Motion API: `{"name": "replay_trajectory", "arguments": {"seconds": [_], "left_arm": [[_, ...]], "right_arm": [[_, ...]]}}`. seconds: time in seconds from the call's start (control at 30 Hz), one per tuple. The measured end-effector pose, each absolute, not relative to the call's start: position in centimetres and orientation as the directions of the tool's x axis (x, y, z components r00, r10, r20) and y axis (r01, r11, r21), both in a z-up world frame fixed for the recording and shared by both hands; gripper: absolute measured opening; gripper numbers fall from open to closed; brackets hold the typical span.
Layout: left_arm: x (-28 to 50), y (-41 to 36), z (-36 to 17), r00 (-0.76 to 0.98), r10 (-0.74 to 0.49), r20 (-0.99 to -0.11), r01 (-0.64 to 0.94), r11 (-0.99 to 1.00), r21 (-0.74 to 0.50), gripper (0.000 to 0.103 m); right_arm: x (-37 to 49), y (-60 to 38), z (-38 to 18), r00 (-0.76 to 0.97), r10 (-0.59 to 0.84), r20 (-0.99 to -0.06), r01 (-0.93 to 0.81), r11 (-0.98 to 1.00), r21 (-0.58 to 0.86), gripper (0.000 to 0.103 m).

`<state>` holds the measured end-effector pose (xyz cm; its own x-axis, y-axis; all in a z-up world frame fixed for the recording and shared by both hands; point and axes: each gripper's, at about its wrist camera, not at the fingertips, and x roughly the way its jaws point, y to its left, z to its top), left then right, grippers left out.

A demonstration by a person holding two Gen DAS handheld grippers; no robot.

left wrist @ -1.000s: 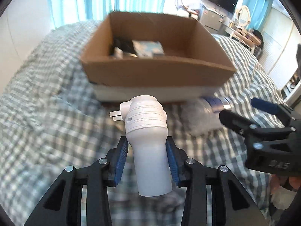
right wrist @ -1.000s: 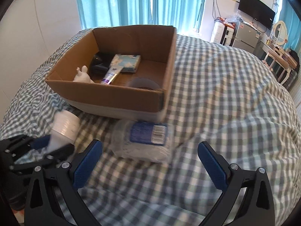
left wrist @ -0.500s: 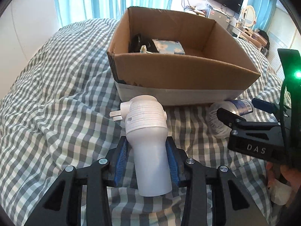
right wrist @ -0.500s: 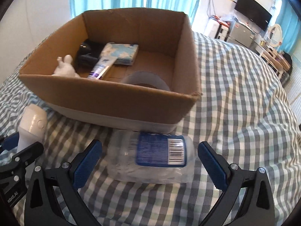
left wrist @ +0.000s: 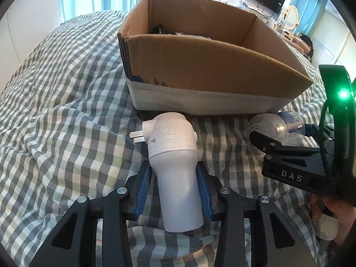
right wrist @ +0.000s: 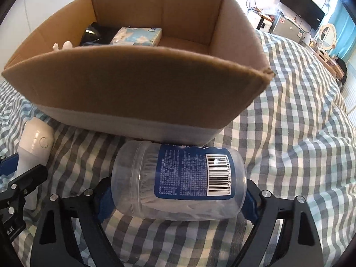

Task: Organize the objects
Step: 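Grasp the white plug device with the left tool while the right tool grasps the clear container, then lift and carry the plug device and clear container over the box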

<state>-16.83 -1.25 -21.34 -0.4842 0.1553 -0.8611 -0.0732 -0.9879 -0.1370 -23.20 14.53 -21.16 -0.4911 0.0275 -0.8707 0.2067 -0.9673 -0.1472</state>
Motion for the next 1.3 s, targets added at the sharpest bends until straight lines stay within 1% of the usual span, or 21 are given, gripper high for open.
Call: {"name": "replay_trajectory", "arguments": {"seconds": [0.2,0.33,0.53,0.73,0.93,1.07,1.3], "left_arm": [[-16.0,-1.3,-20.9,-0.492,0.168,-0.854,-0.085,-0.986,-0.145,0.041],[-15.2,-1.6,-20.0,-0.495,0.188,-0.849,-0.085,-0.982,-0.168,0.041],[-13.3,-1.9,-18.0,-0.520,0.176,-0.836,-0.088,-0.984,-0.152,0.041],[-11.6,-2.3,-15.4,-0.562,0.160,-0.811,-0.077,-0.987,-0.141,0.041],[-9.6,-2.0,-12.2,-0.616,0.148,-0.773,-0.062,-0.988,-0.140,0.041],[-8.4,-1.8,-9.8,-0.654,0.140,-0.743,-0.066,-0.990,-0.128,0.041],[-8.0,-1.2,-4.9,-0.737,0.083,-0.671,-0.077,-0.996,-0.040,0.041]], "right_arm": [[-21.3,14.3,-19.9,-0.488,0.010,-0.873,0.239,-0.960,-0.144,0.089],[-19.2,14.0,-17.7,-0.515,-0.018,-0.857,0.274,-0.951,-0.145,0.089],[-15.6,13.4,-14.5,-0.554,-0.051,-0.831,0.317,-0.936,-0.154,0.089],[-13.3,12.7,-12.9,-0.577,-0.079,-0.813,0.337,-0.930,-0.149,0.089],[-10.5,12.9,-10.3,-0.620,-0.120,-0.775,0.341,-0.931,-0.129,0.089],[-9.1,12.9,-7.6,-0.664,-0.151,-0.732,0.341,-0.932,-0.118,0.088],[-8.3,13.3,-3.0,-0.736,-0.171,-0.655,0.333,-0.934,-0.130,0.089]]}}
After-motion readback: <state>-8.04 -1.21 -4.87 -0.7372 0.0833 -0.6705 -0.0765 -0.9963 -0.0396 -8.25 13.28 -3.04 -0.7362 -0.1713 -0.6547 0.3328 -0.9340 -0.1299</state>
